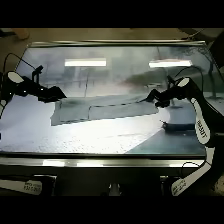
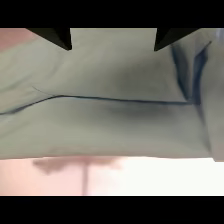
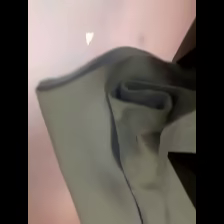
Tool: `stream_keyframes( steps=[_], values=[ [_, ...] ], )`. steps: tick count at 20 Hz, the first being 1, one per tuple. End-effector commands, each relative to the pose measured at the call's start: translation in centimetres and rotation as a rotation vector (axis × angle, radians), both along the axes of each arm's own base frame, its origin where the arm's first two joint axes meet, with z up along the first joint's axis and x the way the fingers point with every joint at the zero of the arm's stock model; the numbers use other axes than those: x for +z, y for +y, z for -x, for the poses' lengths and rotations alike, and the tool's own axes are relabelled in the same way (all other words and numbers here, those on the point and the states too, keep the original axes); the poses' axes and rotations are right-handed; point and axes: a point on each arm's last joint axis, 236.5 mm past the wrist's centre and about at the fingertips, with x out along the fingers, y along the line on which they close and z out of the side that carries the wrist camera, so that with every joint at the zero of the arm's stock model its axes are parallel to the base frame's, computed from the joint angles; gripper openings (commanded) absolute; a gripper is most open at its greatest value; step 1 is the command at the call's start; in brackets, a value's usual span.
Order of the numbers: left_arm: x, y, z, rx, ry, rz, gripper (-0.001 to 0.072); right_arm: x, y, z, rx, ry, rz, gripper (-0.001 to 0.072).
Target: Fold the shirts.
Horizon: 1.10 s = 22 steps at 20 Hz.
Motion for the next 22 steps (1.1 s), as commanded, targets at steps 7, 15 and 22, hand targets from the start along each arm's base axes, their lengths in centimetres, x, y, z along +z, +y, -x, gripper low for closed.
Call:
stream_keyframes(
  steps=[7, 15, 22],
  values=[
    [0.6, -12.0, 0.1, -0.134, -0.062, 0.09, 0.0038, 9.6, 3.9, 1.6, 0.116, -0.121, -0.078, 0.0018],
    [-6.2, -31.3, 5.4, -0.184, 0.124, 0.366, 0.0037, 25.8, 5.2, 9.7, 0.193, -0.301, -0.08, 0.0016],
    [-5.3, -38.6, 7.4, -0.181, 0.118, 0.574, 0.0034, 30.6, 6.5, 9.9, 0.129, -0.43, -0.152, 0.0017]
  ],
)
